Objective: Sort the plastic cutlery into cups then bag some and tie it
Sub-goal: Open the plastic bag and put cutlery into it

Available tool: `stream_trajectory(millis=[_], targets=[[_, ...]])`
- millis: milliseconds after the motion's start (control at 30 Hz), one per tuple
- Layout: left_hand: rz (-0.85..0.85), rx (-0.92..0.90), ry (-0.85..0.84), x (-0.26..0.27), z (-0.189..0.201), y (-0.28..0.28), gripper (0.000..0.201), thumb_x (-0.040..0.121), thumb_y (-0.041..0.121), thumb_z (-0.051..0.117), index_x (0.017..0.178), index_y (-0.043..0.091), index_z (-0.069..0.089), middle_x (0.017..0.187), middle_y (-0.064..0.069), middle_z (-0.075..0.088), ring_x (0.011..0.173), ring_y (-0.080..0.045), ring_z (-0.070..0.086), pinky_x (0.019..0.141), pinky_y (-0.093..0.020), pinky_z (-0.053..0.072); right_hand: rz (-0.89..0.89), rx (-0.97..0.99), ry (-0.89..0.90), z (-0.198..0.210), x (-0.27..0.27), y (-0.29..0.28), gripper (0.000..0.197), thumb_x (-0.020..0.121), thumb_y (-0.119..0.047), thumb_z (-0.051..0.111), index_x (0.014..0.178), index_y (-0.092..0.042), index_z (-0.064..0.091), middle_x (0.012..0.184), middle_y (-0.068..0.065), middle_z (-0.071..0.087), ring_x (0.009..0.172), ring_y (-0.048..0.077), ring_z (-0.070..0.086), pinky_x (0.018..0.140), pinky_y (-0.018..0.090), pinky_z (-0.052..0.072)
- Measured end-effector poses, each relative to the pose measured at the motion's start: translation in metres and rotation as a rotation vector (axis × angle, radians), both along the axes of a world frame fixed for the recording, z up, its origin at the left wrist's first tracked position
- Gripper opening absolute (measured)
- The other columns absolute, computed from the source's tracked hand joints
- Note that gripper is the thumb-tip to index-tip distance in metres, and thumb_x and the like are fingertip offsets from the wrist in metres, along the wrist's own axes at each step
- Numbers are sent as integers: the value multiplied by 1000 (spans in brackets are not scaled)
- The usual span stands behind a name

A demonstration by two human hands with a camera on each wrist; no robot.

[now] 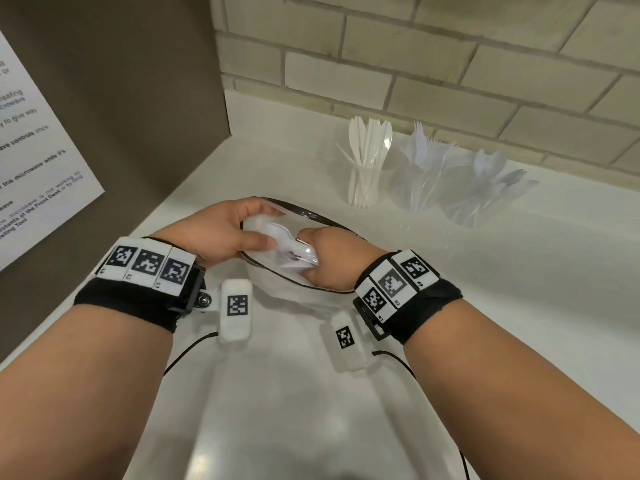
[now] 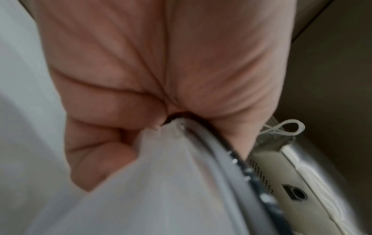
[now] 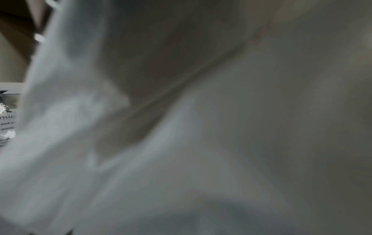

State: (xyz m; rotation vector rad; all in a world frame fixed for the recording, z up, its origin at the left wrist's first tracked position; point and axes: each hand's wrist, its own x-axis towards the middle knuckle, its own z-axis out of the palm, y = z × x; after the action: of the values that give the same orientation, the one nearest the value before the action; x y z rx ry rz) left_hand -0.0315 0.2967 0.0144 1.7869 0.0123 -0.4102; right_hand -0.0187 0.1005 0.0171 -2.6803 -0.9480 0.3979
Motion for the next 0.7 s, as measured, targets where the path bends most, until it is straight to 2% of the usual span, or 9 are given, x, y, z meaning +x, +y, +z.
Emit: stream_trajectory(millis=[67,133,200,267,367,467,567,633,700], targets=[[-1,36,18,0,-1,-1,31,78,18,63,107,26,69,112,-22,66,90,-36,61,89,-52,48,-2,4,2,1,1,-2,15,87,-25,60,94,-18,49,85,-1,54,80,24,53,65,26,31],[-39,92,24,-2,-4,-7,30,87,14,56,111,29,67,121,-17,62,101,-42,60,92,-58,44,-1,-11,4,-1,0,-1,30,88,-30,61,112,-14,51,92,3,58,86,26,57,66,27,34],[-101,158,28,-2,-9,-15,35,95,8,47,123,28,57,122,-9,60,96,-34,59,78,-47,47,9,-45,4,-7,-2,2,50,88,-34,61,129,-12,43,107,8,63,96,27,60,72,29,42],[-130,202,4,-2,-9,-21,35,97,10,44,126,26,53,111,-7,62,84,-25,56,67,-37,43,18,-86,-22,-12,-3,5,55,90,-36,58,135,-10,37,112,10,64,99,29,61,75,30,44],[-13,269,-87,3,-6,-14,39,94,4,45,104,36,64,96,2,66,77,-24,56,65,-36,46,-18,-86,-55,-9,2,2,49,92,-32,56,131,-9,39,113,10,63,101,29,61,76,30,44],[176,306,-151,8,-5,-7,50,87,-4,42,87,37,70,101,4,69,75,-25,56,61,-31,48,-20,2,-86,3,5,-3,45,92,-30,57,130,-10,42,111,8,62,98,26,59,73,26,37],[197,372,-146,10,-5,-7,36,88,8,53,111,34,61,102,5,65,71,-14,58,53,-20,44,1,121,-75,11,2,-2,52,91,-23,59,137,-12,36,99,2,57,86,18,51,67,20,29],[38,417,-103,6,-3,-6,54,77,22,71,124,38,49,108,7,62,86,-12,62,69,-24,52,-3,253,-52,12,1,-3,61,90,-21,62,143,-13,31,105,5,60,89,18,54,67,19,31],[-80,416,-99,2,-3,-8,77,66,23,79,132,39,42,120,8,59,105,-13,60,90,-31,51,-50,423,-39,15,2,-4,64,90,-19,63,144,-13,30,115,10,62,96,22,59,77,24,41]])
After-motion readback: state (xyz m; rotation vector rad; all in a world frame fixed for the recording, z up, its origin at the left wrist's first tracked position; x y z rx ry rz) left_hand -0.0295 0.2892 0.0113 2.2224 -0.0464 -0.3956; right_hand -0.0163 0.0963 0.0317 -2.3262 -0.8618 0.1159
